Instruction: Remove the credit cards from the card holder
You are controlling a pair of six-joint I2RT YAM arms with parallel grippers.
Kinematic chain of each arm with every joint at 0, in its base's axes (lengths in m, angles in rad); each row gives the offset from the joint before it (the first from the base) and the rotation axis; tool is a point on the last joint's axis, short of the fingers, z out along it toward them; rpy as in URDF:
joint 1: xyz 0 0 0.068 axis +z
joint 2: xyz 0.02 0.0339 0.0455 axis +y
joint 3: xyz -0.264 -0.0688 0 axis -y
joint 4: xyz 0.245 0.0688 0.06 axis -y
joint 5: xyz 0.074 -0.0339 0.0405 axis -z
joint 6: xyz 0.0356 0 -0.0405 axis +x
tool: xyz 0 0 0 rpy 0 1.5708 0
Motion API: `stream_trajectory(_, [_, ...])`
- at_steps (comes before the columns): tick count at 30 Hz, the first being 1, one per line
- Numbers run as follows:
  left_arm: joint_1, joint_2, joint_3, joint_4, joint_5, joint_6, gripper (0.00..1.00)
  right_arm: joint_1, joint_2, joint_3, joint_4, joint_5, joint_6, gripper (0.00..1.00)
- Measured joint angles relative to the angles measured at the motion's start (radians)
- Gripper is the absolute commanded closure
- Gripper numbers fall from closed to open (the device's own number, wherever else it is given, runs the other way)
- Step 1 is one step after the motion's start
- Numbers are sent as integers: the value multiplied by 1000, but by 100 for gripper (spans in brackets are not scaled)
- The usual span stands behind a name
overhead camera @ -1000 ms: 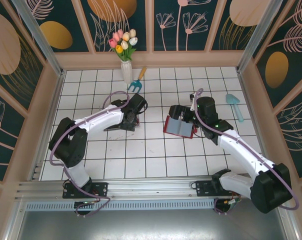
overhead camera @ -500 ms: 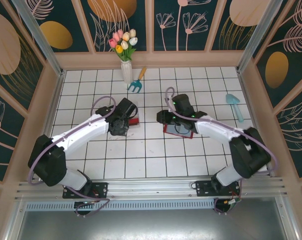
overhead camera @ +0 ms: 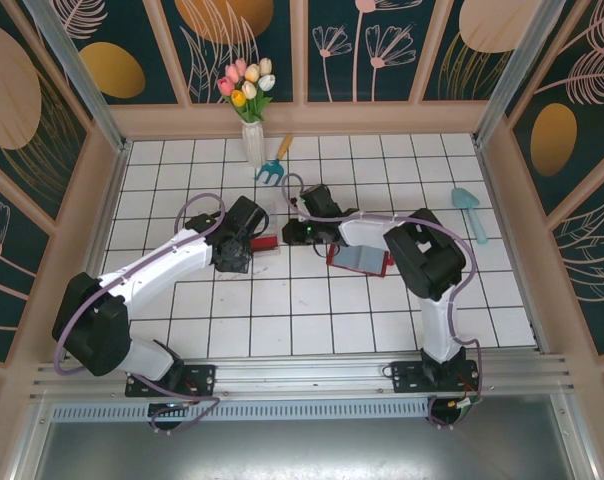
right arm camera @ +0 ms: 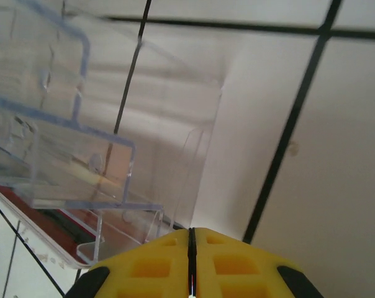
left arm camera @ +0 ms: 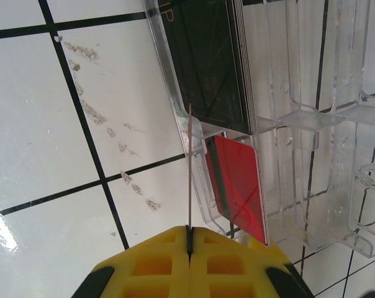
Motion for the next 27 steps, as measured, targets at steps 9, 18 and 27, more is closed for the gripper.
stream_trajectory(9, [0, -35, 0, -47, -2, 0, 100, 125, 10, 0, 21, -3, 3, 89])
stream_trajectory(18, [0, -84, -56, -60, -4, 0, 100, 178, -19, -43, 25, 29, 19, 88])
stream_trajectory(27, [0, -64, -68, -57, -23, 0, 100, 16, -314, -173, 17, 105, 45, 82])
